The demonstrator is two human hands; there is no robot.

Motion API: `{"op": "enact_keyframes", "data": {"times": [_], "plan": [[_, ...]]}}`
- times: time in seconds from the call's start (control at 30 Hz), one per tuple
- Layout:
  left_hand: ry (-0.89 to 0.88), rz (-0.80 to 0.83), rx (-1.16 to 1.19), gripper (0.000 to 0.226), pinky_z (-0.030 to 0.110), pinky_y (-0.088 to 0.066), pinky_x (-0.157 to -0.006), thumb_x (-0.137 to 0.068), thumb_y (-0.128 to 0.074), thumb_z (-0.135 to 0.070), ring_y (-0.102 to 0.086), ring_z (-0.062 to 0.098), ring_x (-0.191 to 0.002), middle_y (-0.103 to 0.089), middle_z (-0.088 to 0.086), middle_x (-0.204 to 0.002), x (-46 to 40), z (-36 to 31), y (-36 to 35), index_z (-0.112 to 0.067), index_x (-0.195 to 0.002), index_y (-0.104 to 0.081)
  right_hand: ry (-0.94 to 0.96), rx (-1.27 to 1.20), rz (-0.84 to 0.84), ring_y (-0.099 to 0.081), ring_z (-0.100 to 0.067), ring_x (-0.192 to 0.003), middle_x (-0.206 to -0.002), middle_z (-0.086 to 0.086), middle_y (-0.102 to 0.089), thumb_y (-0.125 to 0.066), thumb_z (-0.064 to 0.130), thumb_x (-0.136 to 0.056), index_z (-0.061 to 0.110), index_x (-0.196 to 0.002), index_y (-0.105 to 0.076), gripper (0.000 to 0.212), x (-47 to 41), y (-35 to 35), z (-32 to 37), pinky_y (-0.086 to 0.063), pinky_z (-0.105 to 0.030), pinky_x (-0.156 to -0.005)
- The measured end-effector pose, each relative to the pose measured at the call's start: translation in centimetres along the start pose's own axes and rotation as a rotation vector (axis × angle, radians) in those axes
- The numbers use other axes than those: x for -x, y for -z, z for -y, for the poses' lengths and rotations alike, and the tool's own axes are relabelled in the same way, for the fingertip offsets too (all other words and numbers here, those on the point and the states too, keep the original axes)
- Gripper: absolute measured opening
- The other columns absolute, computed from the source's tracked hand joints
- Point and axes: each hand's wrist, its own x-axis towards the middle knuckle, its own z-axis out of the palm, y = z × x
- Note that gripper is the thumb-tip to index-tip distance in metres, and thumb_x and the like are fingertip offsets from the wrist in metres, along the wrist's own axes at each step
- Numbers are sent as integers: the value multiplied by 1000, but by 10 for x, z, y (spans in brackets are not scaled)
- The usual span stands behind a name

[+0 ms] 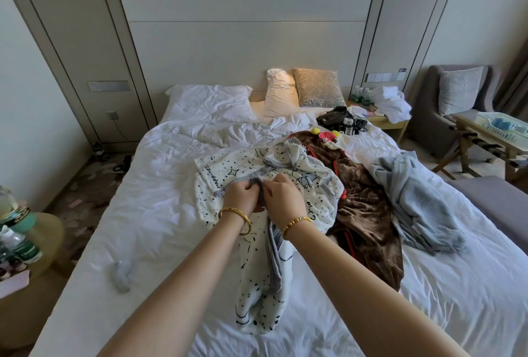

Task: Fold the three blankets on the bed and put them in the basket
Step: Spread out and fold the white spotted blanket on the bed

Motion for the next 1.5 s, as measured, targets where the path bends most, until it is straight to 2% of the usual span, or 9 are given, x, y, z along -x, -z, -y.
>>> {"op": "enact_keyframes", "data": {"times": [0.13, 0.33, 0.43, 0.57, 0.73, 0.8, 1.03, 1.17, 1.5], "plan": [[30, -20, 128, 22, 22, -53, -43, -91, -53, -15, -63, 16, -57, -63, 7, -72, 0, 3, 0, -14, -70, -55, -9, -63, 90, -47, -22, -103, -107, -9, -52, -39, 28, -98, 13, -107, -67, 33, -3, 2, -2, -40, -28, -86], [204, 60, 407, 14, 34, -58, -73, -89, -58, -13, -65, 28, -82, -66, 14, -87, -7, 7, 3, -14, -76, -63, 27, -154, 336, -53, -24, -112, -128, -10, -49, -49, 9, -87, 11, -138, -36, 53, -1, 0, -6, -43, -27, -89], [205, 132, 457, 13, 20, -53, -54, -87, -61, -13, -63, 15, -68, -65, 4, -76, -5, 9, 2, -16, -75, -64, 23, -204, 249, -55, -17, -83, -99, -3, -59, -47, 9, -91, 9, -123, -49, 31, 4, -3, -11, -39, -23, -70], [70, 210, 173, 6, 17, -47, -62, -89, -59, -18, -58, 12, -80, -60, -2, -83, -6, 7, 4, -19, -84, -62, -57, -315, 182, -45, -4, -58, -66, 12, -50, -47, 10, -94, 9, -101, -63, 18, 3, 1, -22, -34, -16, -54], [-326, 315, -418, 59, 21, -41, -81, -83, -56, -1, -50, 18, -102, -48, 6, -121, -10, -2, 7, -17, -135, -32, -31, -268, 251, -52, -15, -83, -97, -9, -65, -49, 0, -90, 7, -114, -65, 30, -8, 18, -26, -41, -24, -76], [-376, 352, -592, 42, 23, -39, -71, -88, -56, -12, -56, 20, -92, -60, 7, -114, -11, -6, 9, -19, -128, -47, -19, -258, 247, -53, -14, -81, -95, -10, -66, -52, 3, -89, 7, -110, -66, 26, -11, 21, -26, -40, -22, -71], [-466, 12, -516, 22, 23, -36, -63, -88, -51, -4, -60, 25, -85, -67, 10, -94, -13, -13, 7, -13, -104, -63, -198, -462, 124, -49, -13, -84, -85, 6, -51, -62, 15, -84, 11, -100, -51, 20, -12, 19, -35, -41, -15, -68], [-439, -125, -399, 23, 22, -40, -65, -88, -52, -4, -59, 21, -81, -68, 8, -94, -22, -25, 7, -12, -107, -62, -120, -204, -399, -44, -16, -87, -89, 3, -45, -62, 14, -86, 6, -95, -53, 15, 7, 7, -42, -35, -24, -76], [-407, -156, -394, 20, 33, -47, -74, -89, -49, -9, -61, 32, -91, -67, 16, -97, -34, -62, -6, -3, -104, -60, -99, -311, -14, -62, -22, -86, -103, -7, -66, -42, 13, -94, 17, -129, -48, 36, 15, -10, -25, -51, -32, -73]]}}
